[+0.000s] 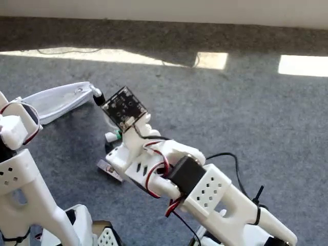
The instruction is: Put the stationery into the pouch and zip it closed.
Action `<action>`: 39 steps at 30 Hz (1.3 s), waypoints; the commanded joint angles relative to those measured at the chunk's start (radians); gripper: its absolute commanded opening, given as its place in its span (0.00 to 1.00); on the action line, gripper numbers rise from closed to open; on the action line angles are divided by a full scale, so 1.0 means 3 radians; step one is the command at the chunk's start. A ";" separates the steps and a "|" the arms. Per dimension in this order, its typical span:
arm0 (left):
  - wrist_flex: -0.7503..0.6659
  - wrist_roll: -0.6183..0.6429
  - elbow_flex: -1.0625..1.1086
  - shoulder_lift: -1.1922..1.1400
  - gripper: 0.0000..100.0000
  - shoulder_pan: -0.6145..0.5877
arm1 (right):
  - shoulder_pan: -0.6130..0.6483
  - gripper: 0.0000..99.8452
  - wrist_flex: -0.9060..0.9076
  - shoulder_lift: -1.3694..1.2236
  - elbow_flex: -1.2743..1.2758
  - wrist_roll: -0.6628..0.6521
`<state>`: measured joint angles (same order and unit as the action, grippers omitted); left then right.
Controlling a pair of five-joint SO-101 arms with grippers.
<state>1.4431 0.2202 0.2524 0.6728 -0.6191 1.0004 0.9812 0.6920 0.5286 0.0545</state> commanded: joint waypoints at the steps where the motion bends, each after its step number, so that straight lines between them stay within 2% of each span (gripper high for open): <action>1: -0.0082 -0.0020 0.0003 -0.0049 0.01 -0.0156 | 0.0202 0.14 -0.0238 0.0074 0.0217 -0.0041; 6: -0.0082 -0.0020 -0.0013 -0.0049 0.01 -0.0284 | 0.0258 0.14 -0.0504 0.0003 0.0473 -0.0041; 12: -0.0082 0.0066 -0.0018 -0.0049 0.01 -0.0412 | 0.0299 0.14 -0.0519 -0.0632 0.0473 -0.0041; 39: -0.0082 0.0066 0.0008 -0.0049 0.01 -0.0391 | 0.0366 0.14 -0.0509 -0.2764 -0.0908 -0.0036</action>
<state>1.4415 0.2309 0.2539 0.6621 -0.7265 1.1047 0.8477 -0.1212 0.3353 0.0545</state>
